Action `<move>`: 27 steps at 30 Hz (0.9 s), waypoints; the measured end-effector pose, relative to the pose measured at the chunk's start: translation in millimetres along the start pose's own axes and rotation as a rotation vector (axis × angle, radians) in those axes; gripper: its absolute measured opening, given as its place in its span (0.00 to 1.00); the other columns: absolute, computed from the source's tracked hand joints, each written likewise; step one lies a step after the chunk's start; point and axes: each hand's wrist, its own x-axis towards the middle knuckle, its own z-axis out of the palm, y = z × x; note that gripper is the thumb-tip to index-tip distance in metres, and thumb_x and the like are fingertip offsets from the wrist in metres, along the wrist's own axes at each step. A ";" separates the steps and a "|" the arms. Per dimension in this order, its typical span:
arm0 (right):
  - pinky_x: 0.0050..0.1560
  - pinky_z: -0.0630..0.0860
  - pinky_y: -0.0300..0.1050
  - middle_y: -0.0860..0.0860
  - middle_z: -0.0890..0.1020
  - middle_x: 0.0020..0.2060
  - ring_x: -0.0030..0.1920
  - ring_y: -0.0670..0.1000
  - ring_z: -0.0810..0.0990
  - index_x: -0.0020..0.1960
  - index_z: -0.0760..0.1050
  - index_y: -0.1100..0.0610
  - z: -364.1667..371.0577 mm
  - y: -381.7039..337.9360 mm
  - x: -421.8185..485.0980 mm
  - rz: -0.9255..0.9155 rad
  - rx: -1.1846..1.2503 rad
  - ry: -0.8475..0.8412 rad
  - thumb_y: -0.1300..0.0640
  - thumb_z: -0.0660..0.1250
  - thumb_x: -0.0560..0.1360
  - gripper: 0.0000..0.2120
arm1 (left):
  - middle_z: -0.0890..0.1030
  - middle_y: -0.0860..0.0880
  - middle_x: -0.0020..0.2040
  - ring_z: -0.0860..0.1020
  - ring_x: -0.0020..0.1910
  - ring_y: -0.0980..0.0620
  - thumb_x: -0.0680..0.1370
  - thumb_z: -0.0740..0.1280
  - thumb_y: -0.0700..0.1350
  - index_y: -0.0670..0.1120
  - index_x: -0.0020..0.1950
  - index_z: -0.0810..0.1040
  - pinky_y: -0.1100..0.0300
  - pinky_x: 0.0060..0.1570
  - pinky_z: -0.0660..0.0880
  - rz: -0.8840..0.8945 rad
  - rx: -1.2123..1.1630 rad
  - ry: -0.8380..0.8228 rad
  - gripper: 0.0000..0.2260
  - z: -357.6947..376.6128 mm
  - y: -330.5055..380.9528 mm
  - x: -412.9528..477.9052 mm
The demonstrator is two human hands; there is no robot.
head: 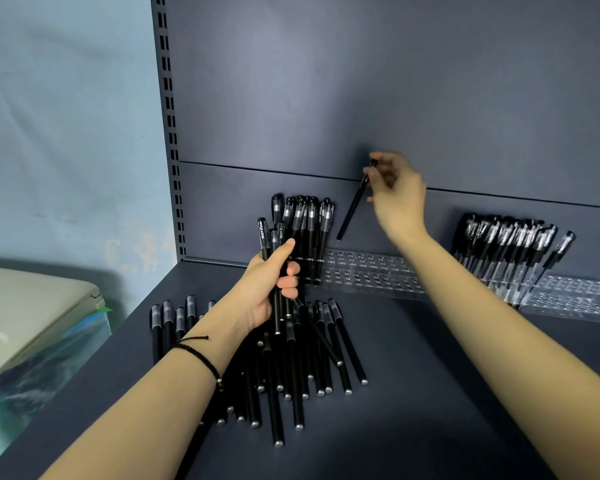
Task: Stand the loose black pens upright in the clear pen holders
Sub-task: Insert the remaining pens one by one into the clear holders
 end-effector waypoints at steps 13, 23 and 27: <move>0.56 0.76 0.44 0.49 0.82 0.54 0.52 0.48 0.80 0.61 0.79 0.53 11.9 14.8 -28.5 -0.004 -0.207 -0.364 0.54 0.64 0.79 0.12 | 0.85 0.48 0.41 0.79 0.29 0.56 0.77 0.70 0.44 0.41 0.53 0.78 0.65 0.26 0.73 0.025 0.021 -0.001 0.08 3.3 0.1 -4.6; 0.44 0.74 0.32 0.45 0.84 0.46 0.43 0.39 0.80 0.52 0.81 0.50 20.3 -17.4 -51.6 0.080 0.042 -0.495 0.53 0.69 0.76 0.06 | 0.86 0.48 0.48 0.83 0.36 0.55 0.78 0.68 0.48 0.44 0.56 0.80 0.64 0.32 0.77 0.090 0.038 -0.028 0.11 6.6 1.3 -7.5; 0.29 0.71 0.35 0.50 0.84 0.44 0.35 0.42 0.79 0.56 0.80 0.54 18.7 -23.4 -54.9 0.224 0.198 -0.524 0.57 0.69 0.76 0.09 | 0.86 0.49 0.46 0.83 0.37 0.55 0.76 0.70 0.46 0.44 0.54 0.81 0.63 0.34 0.78 0.115 0.075 -0.011 0.09 5.2 1.6 -7.4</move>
